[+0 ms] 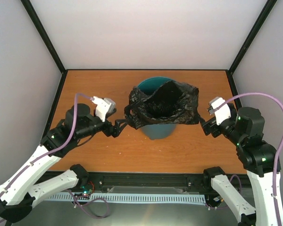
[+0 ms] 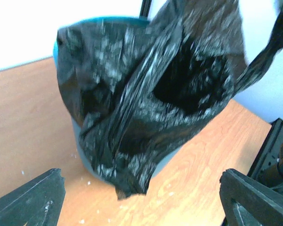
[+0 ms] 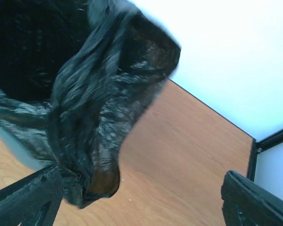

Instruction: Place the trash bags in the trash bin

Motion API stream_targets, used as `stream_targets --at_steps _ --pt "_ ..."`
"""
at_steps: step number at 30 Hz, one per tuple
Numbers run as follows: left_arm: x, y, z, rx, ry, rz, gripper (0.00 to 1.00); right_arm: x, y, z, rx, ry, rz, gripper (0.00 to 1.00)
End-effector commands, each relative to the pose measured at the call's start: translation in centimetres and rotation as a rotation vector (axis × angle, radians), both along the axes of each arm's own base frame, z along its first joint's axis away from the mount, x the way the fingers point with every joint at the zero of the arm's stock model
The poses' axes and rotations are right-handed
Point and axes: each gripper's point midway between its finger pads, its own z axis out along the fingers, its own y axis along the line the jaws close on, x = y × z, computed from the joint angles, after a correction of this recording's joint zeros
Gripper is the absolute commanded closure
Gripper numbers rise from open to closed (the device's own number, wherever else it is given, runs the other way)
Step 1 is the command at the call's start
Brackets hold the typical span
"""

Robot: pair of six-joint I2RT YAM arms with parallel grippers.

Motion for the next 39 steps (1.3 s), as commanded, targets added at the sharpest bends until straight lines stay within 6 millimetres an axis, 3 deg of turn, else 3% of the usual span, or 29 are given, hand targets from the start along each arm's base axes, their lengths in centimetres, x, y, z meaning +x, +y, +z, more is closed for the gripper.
stream_targets --at_steps 1,4,9,13,17,22,25,27,33,37,39 --pt "0.8 -0.3 2.7 0.040 -0.088 -0.024 0.09 -2.6 1.7 -0.4 -0.008 0.071 0.143 0.04" --pt "2.0 -1.6 2.4 0.081 -0.064 -0.042 0.06 -3.3 3.0 0.9 0.019 0.066 0.225 0.00" --pt "4.6 -2.1 2.2 0.137 -0.060 0.021 0.02 -2.4 4.1 3.5 0.059 0.051 0.272 0.00" --pt "6.0 -1.8 1.9 0.148 -0.096 0.082 0.02 -0.1 5.2 2.1 0.083 0.114 0.298 0.01" --pt "7.2 -1.6 2.3 0.164 -0.102 0.132 0.02 3.1 4.7 0.6 0.054 0.157 0.233 0.10" --pt "9.2 -0.8 2.9 0.197 -0.145 0.230 0.21 6.1 3.4 0.6 0.035 0.107 0.118 0.22" --pt "9.7 -1.1 3.7 0.197 -0.159 0.233 0.35 6.6 3.6 1.1 0.055 0.092 0.112 0.42" --pt "10.3 -1.2 3.8 0.202 -0.173 0.246 0.50 6.7 3.8 1.5 0.073 0.078 0.123 0.56" --pt "11.9 -2.1 4.0 0.202 -0.156 0.258 0.77 7.6 3.7 2.6 0.076 0.055 0.103 0.71" --pt "14.3 -2.4 2.7 0.242 -0.113 0.309 0.96 9.6 3.5 2.6 0.069 0.043 0.067 0.86" --pt "15.2 -2.5 2.1 0.243 -0.080 0.325 0.99 10.7 3.6 2.0 0.072 0.065 0.055 0.89"
